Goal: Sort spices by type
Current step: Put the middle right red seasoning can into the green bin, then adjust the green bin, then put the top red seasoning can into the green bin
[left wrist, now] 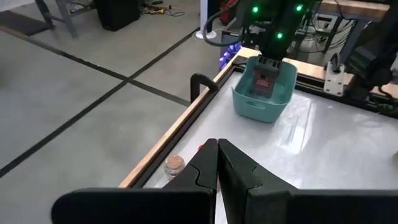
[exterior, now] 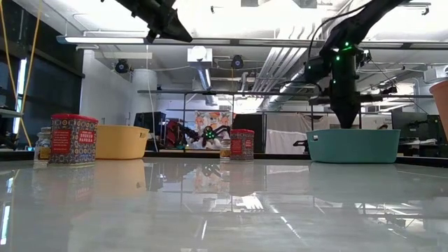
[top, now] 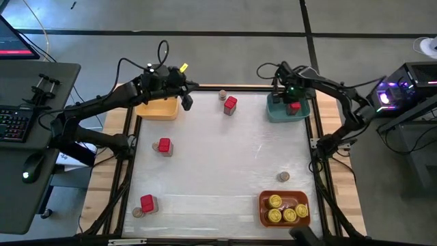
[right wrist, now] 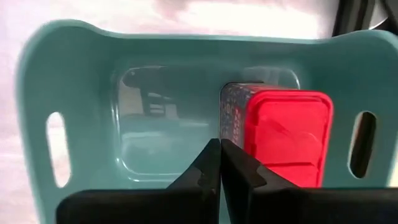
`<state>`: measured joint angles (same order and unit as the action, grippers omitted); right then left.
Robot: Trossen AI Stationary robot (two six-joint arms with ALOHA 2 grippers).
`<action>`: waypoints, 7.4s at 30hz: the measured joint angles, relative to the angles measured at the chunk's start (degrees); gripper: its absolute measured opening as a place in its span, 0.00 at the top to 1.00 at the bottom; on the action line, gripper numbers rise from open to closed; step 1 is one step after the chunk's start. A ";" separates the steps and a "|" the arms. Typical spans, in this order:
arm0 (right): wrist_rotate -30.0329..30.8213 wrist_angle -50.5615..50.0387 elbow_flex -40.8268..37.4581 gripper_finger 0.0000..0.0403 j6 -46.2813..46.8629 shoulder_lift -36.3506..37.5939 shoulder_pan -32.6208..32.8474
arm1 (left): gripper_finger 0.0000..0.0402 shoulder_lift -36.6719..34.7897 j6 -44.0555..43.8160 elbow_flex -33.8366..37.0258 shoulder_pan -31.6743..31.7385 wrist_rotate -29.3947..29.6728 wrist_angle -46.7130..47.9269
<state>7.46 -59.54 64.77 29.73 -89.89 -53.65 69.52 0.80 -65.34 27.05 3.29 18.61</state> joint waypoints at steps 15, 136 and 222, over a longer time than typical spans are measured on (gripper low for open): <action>6.05 -3.83 0.00 1.00 0.27 -1.92 0.04 | 1.00 0.00 -0.07 0.00 0.00 0.61 0.00; -17.42 -3.16 35.04 1.00 -17.18 -29.00 26.58 | 1.00 0.04 -1.14 0.02 1.81 0.79 2.84; -10.66 -17.59 8.40 0.48 4.64 -2.24 31.95 | 1.00 0.02 2.30 0.02 1.96 -1.14 5.55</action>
<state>-3.19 -77.12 73.17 34.37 -92.13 -21.70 69.54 3.10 -65.32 29.01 2.15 24.16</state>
